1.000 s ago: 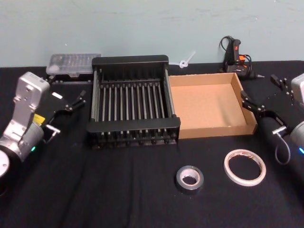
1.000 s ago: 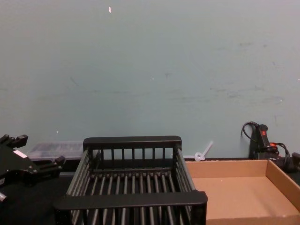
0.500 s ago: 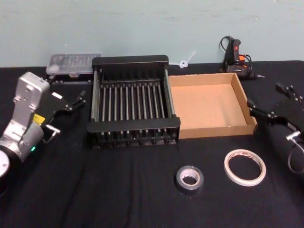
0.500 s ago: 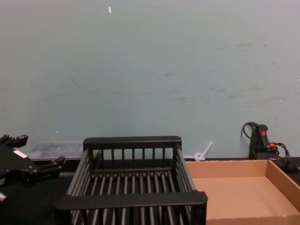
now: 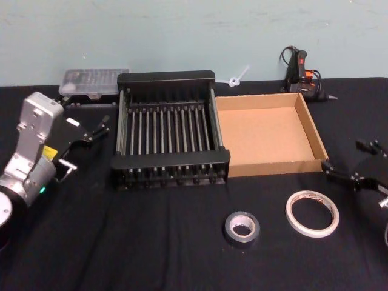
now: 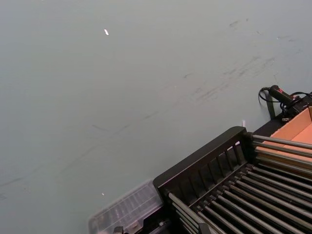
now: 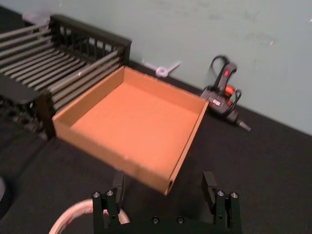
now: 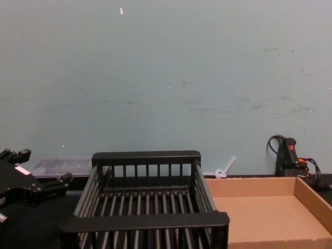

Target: Pick up the white tape and place it into the black box , Pick up the silver tape and place it into the brown box.

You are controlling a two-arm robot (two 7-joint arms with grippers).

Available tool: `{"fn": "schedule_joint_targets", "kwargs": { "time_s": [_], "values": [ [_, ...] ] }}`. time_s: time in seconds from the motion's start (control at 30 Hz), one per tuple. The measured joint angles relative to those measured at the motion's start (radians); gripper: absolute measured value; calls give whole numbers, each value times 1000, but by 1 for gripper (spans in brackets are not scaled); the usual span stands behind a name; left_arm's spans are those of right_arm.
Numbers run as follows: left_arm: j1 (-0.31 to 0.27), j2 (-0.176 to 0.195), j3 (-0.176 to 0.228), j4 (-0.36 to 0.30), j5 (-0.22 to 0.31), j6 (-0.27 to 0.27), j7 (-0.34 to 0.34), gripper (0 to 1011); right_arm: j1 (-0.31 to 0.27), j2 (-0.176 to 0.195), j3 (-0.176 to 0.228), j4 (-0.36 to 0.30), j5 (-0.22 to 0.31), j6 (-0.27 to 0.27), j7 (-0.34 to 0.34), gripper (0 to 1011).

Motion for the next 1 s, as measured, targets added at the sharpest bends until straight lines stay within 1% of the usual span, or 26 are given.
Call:
{"fn": "schedule_joint_targets", "kwargs": {
  "time_s": [0.23,0.5,0.77,1.0],
  "values": [
    [0,0,0,0,0,0,0,1001,-36,11,10,-15,12,49,38,1002],
    [0,0,0,0,0,0,0,1001,-56,1,12,-16,21,98,70,1002],
    [0,0,0,0,0,0,0,1001,-57,-14,13,0,14,126,86,1002],
    [0,0,0,0,0,0,0,1001,-45,-32,9,28,-4,133,106,1002]
  ]
}}
